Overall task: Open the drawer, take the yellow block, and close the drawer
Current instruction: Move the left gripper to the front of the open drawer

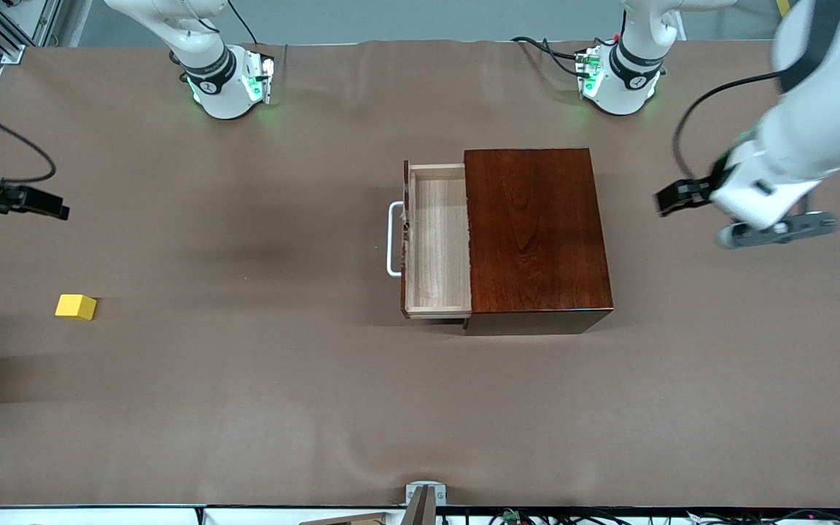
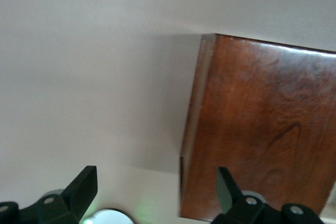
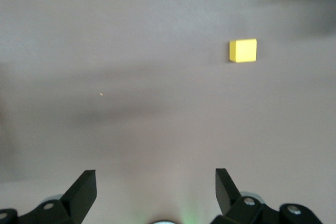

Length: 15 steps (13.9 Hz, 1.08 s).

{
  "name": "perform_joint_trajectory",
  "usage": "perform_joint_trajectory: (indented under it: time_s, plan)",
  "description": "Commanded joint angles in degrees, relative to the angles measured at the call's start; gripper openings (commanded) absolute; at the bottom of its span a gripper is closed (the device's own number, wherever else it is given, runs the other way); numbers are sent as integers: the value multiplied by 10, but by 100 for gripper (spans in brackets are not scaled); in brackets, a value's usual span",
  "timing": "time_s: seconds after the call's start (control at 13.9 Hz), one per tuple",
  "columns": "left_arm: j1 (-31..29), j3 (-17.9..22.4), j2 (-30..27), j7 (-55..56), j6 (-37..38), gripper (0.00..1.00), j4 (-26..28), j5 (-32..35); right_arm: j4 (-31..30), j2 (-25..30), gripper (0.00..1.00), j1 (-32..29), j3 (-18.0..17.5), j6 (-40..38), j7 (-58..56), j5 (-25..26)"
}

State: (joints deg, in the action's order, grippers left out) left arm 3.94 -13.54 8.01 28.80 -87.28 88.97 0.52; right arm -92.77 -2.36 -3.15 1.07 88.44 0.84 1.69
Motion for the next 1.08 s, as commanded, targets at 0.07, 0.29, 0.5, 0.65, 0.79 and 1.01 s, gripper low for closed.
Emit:
perform_joint_trajectory:
  time_s: [0.07,0.29,0.5,0.65,0.79,1.01]
  plan:
    - [60,-25,73,166,3,100,-62,-8,-80,61,100,12,3,56,-3,-5]
    - [114,-25,112,260,0,100,-93,-5,-78,64,100,10,3,56,-14,-24]
    - [158,-25,135,319,-24,100,-93,-8,-73,64,100,8,3,59,-31,-25]
    - [184,-26,168,405,-43,100,-103,-10,-55,61,100,14,3,58,-32,-20]
    - [225,-24,198,502,-59,100,-121,-9,-35,53,100,21,3,57,-31,-17]
    - [265,-25,229,647,-138,100,-136,-10,-24,46,100,28,3,60,-32,-15]
